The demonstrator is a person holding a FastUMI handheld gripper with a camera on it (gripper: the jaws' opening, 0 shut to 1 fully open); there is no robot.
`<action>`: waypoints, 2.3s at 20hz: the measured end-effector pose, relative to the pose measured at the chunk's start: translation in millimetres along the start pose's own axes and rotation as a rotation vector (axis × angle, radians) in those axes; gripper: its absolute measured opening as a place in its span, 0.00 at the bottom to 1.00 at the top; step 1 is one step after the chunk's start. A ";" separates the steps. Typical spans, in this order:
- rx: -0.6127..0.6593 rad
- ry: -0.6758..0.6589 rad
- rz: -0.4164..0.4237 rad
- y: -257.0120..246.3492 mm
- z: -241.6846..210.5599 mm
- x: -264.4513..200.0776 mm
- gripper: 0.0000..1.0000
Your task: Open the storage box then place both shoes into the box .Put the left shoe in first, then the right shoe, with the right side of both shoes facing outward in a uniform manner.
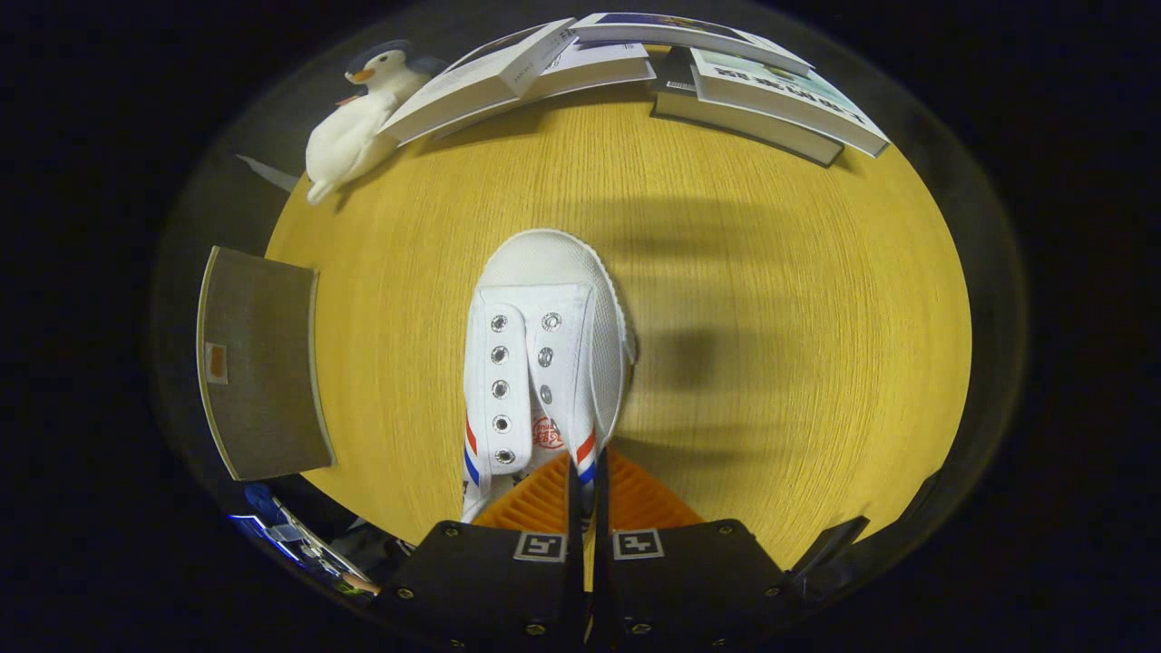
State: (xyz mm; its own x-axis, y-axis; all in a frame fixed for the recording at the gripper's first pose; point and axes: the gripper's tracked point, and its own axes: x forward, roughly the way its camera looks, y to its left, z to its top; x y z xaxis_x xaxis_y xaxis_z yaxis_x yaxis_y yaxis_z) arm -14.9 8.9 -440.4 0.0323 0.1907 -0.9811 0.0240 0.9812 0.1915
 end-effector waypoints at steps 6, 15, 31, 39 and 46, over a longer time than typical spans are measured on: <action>-0.013 -0.012 0.166 64.2 4.6 -57.3 0.04; -0.205 -0.107 0.327 200.4 23.1 -152.9 0.04; -0.357 -0.006 0.292 372.1 26.4 -74.2 0.04; -0.338 -0.025 0.109 369.6 31.4 -20.2 0.04; -0.329 -0.054 0.030 374.4 33.9 -8.9 0.04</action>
State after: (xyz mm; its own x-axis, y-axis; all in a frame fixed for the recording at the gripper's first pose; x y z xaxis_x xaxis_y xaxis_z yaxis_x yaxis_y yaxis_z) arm 27.7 373.6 -359.0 0.0809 0.2266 -0.9706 -0.3009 0.9339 0.1929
